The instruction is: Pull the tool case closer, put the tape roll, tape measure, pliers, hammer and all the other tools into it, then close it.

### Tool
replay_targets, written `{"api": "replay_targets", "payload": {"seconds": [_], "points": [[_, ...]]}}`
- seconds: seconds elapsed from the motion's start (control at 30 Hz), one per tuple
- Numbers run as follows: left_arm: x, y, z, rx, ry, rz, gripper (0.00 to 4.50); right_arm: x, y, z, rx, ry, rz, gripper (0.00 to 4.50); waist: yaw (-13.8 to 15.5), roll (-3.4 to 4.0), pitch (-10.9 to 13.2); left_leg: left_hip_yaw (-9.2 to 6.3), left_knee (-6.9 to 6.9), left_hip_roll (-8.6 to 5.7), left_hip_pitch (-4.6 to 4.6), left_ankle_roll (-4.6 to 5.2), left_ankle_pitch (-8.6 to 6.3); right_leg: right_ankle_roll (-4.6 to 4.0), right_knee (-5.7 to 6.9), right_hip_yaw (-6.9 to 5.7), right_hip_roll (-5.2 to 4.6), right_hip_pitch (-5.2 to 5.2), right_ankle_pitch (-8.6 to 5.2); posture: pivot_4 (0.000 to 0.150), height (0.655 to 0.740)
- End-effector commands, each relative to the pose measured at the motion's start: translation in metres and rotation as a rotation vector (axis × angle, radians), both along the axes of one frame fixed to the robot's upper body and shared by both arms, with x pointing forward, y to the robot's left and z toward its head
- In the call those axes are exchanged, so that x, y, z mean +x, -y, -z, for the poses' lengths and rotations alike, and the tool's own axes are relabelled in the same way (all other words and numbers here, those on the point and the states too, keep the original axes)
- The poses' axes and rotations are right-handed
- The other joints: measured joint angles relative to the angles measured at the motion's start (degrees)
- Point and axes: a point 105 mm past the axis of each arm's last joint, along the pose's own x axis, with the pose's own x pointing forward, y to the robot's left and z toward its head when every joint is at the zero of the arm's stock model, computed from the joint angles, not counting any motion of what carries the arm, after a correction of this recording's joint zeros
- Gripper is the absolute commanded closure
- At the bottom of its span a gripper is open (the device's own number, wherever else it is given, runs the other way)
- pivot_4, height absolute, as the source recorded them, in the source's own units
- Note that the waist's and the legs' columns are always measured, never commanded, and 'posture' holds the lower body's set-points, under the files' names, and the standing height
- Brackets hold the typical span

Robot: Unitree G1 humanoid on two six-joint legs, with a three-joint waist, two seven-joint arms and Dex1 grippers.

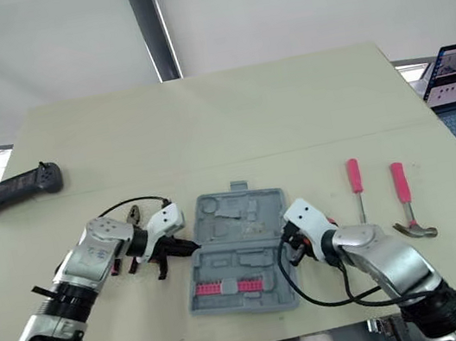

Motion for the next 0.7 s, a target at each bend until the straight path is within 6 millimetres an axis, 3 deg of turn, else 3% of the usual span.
{"api": "replay_targets", "payload": {"seconds": [0.03, 0.7], "points": [[-0.011, 0.013, -0.004, -0.015, 0.005, 0.065, 4.50, -0.010, -0.017, -0.012, 0.049, 0.024, -0.087, 4.49, 0.01, 0.00, 0.00, 0.00, -0.01, 0.00, 0.00, 0.00, 0.00, 0.00, 0.00, 0.00, 0.00, 0.00, 0.00, 0.150, 0.7400], [-0.052, 0.019, 0.006, -0.025, -0.059, 0.055, 4.50, -0.034, -0.017, -0.008, 0.029, -0.027, -0.141, 4.49, 0.10, 0.00, 0.00, 0.00, -0.03, 0.00, 0.00, 0.00, 0.00, 0.00, -0.03, 0.03, -0.01, 0.03, 0.00, 0.150, 0.7400]]}}
